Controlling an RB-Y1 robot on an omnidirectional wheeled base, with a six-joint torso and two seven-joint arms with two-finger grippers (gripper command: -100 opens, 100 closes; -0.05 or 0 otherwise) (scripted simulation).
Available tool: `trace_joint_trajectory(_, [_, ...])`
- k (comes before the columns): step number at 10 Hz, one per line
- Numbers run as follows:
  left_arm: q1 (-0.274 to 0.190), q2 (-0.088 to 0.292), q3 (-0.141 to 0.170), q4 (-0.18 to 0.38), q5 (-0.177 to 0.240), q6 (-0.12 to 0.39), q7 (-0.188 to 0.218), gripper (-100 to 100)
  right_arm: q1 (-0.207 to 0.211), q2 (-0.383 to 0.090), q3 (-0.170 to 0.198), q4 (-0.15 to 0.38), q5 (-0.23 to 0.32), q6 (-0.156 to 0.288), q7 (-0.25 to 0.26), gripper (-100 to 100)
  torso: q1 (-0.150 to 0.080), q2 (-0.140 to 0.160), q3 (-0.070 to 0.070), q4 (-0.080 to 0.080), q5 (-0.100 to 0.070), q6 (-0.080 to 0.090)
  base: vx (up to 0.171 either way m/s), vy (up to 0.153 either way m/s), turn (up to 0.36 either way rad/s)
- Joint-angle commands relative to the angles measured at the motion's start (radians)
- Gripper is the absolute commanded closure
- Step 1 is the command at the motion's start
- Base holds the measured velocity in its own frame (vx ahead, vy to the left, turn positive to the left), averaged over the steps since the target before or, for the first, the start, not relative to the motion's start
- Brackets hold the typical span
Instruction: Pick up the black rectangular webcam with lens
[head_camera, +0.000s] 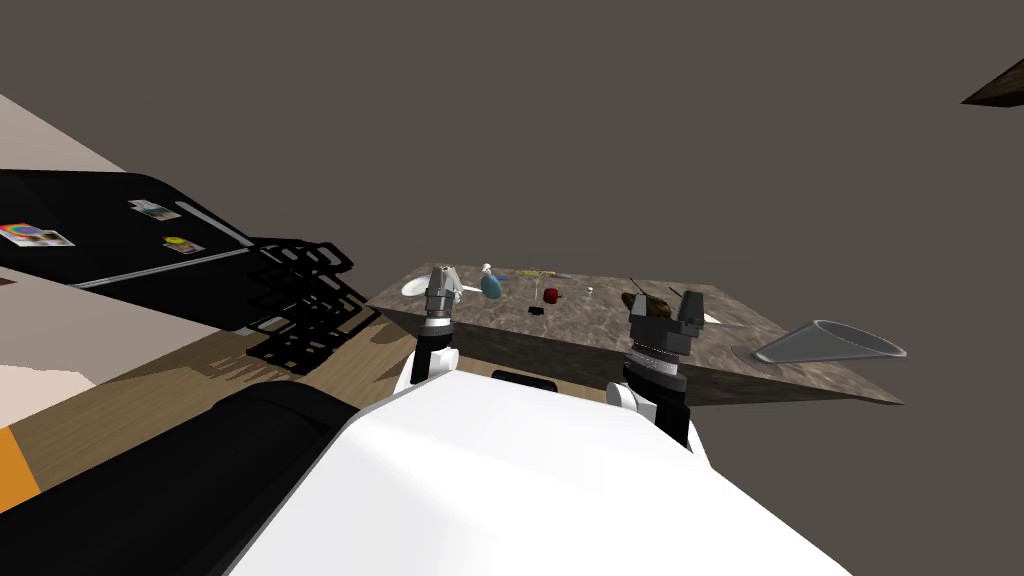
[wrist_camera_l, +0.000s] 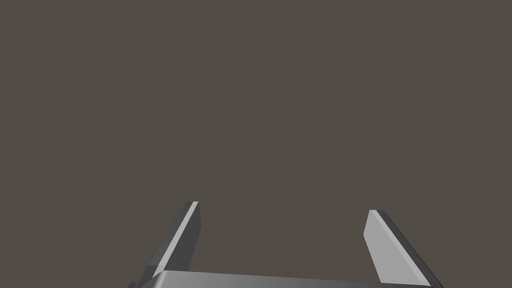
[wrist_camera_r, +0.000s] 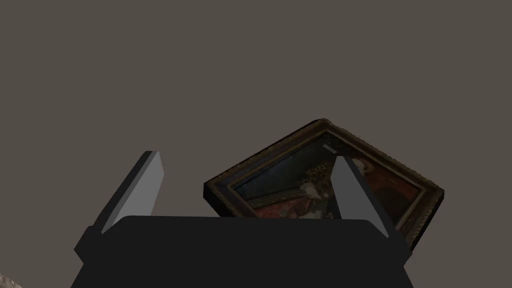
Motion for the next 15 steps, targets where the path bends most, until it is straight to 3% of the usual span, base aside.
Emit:
trace_joint_trajectory(1, [0.0, 0.0, 0.0, 0.0, 0.0, 0.0, 0.0, 0, -0.002, -0.028, 0.001, 0.007, 0.004, 0.003, 0.007, -100, 0.0, 0.0, 0.0, 0.0, 0.0, 0.0, -0.007, 0.011, -0.013])
trace_joint_trajectory(7, [0.0, 0.0, 0.0, 0.0, 0.0, 0.0, 0.0, 0, -0.014, -0.198, 0.004, 0.062, 0.041, 0.022, 0.064, -100, 0.002, 0.001, 0.001, 0.0, 0.001, 0.0, -0.02, 0.036, -0.014])
trace_joint_trajectory(8, [0.0, 0.0, 0.0, 0.0, 0.0, 0.0, 0.0, 0, -0.014, -0.207, 0.004, 0.062, 0.041, 0.022, 0.064, -100, 0.002, 0.001, 0.001, 0.0, 0.0, 0.0, -0.011, 0.031, -0.004])
trace_joint_trajectory(15, [0.0, 0.0, 0.0, 0.0, 0.0, 0.0, 0.0, 0, -0.02, -0.424, 0.005, 0.141, 0.097, 0.045, 0.133, -100, 0.003, 0.001, 0.001, 0.0, 0.001, 0.0, -0.017, 0.052, 0.01])
